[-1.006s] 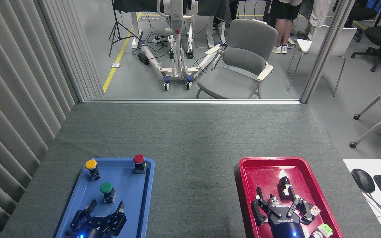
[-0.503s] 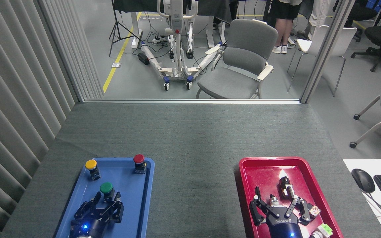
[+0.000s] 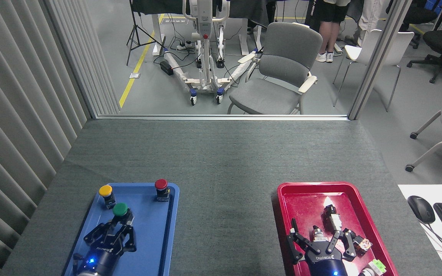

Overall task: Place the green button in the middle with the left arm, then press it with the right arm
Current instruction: 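Lift the green button off the tray and carry it toward the table center, then set the green button on the table, release, and withdraw the left hand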

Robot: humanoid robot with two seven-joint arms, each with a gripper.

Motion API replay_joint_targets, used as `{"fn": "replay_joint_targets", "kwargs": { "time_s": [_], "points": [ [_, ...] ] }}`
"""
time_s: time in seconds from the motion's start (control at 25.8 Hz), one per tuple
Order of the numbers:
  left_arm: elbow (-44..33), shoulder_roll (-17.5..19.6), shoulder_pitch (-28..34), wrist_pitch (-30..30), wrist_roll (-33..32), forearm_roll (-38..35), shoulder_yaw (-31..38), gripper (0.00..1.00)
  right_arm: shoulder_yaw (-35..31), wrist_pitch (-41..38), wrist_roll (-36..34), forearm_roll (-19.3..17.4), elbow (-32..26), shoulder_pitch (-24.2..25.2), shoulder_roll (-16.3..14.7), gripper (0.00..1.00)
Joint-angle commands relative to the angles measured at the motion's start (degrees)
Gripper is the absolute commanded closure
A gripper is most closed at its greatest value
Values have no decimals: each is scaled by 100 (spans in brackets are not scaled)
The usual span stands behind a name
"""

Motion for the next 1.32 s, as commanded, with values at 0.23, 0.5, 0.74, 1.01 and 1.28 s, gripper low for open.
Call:
{"fn": "replay_joint_targets", "kwargs": {
  "time_s": [0.23, 0.5, 0.74, 1.01, 1.28],
  "points": [
    [653, -788, -894, 92, 249, -329, -2651, 100, 24, -5, 2, 281, -10, -24, 243, 1],
    [1875, -1166, -1334, 189, 257, -337, -2766, 100, 68, -5, -174, 316, -28, -24, 279, 3],
    [2148, -1131, -1334, 294, 336, -311, -2766, 29, 156, 4, -174, 316, -28, -16, 287, 3],
    [1524, -1105, -1079, 338, 249, -250, -2757, 0, 473, 30, -156, 316, -28, -24, 367, 8],
    [-1474, 99, 494, 444, -121, 331, -2027, 0, 807, 56, -121, 333, -19, -86, 375, 26]
  ]
}}
